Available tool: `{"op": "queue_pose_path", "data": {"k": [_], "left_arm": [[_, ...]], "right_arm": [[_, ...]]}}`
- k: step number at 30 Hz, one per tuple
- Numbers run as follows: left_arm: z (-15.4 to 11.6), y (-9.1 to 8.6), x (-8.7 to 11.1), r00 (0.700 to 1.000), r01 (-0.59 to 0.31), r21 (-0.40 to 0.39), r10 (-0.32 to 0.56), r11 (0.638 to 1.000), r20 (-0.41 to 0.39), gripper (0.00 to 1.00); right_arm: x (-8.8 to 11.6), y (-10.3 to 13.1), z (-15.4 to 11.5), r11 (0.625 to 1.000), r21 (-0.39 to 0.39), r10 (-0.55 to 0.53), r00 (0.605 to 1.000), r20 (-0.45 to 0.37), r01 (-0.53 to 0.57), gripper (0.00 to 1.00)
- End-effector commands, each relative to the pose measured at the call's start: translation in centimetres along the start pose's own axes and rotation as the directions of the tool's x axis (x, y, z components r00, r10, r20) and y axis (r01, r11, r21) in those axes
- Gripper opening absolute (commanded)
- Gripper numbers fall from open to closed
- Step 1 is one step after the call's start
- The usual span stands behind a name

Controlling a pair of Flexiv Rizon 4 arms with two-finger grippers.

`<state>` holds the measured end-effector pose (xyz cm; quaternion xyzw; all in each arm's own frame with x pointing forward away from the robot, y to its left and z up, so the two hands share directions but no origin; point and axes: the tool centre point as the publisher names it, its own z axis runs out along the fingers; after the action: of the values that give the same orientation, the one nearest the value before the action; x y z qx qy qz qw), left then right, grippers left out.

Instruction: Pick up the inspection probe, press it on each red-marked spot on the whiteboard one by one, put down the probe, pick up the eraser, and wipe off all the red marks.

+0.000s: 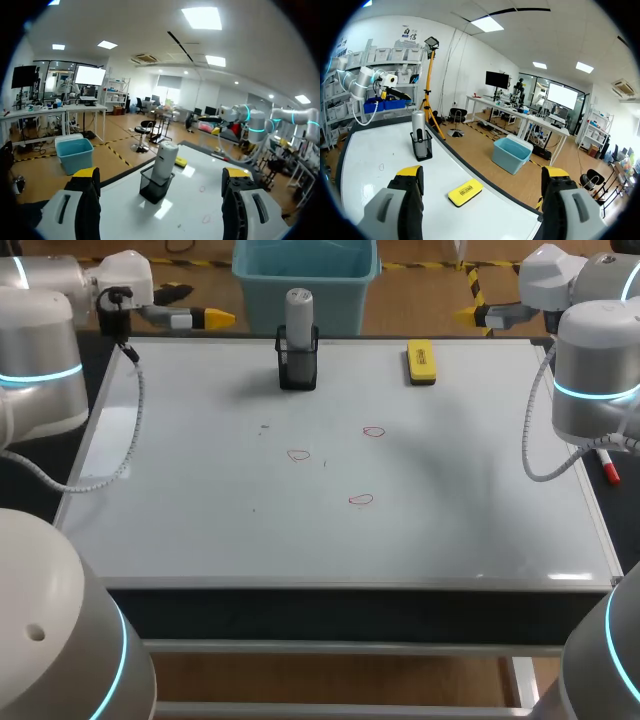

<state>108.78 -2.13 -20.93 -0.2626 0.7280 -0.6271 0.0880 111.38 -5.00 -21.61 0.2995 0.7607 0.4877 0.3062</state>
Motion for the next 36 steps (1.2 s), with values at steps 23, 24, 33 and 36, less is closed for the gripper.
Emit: {"op": "queue_pose_path", "data": {"k": [23, 24, 33, 36], "left_arm": [[7.0, 0.9, 2.1, 0.923, -0.123, 0.116, 0.157, 0.986, -0.350, 1.00], [7.3, 0.9, 2.1, 0.921, -0.123, 0.119, 0.158, 0.985, -0.356, 1.00], [9.6, 2.2, 1.8, 0.896, -0.117, 0.167, 0.176, 0.979, -0.406, 1.00], [10.4, 2.4, 1.5, 0.887, -0.115, 0.184, 0.184, 0.976, -0.423, 1.00]], "right_arm": [[0.0, 0.0, 0.0, 1.000, 0.000, 0.000, 1.000, 0.000, 0.000, 1.00], [0.0, 0.0, 0.0, 1.000, 0.000, 0.000, 1.000, 0.000, 0.000, 1.00], [0.0, 0.0, 0.0, 1.000, 0.000, 0.000, 1.000, 0.000, 0.000, 1.00], [0.0, 0.0, 0.0, 1.000, 0.000, 0.000, 1.000, 0.000, 0.000, 1.00]]}}
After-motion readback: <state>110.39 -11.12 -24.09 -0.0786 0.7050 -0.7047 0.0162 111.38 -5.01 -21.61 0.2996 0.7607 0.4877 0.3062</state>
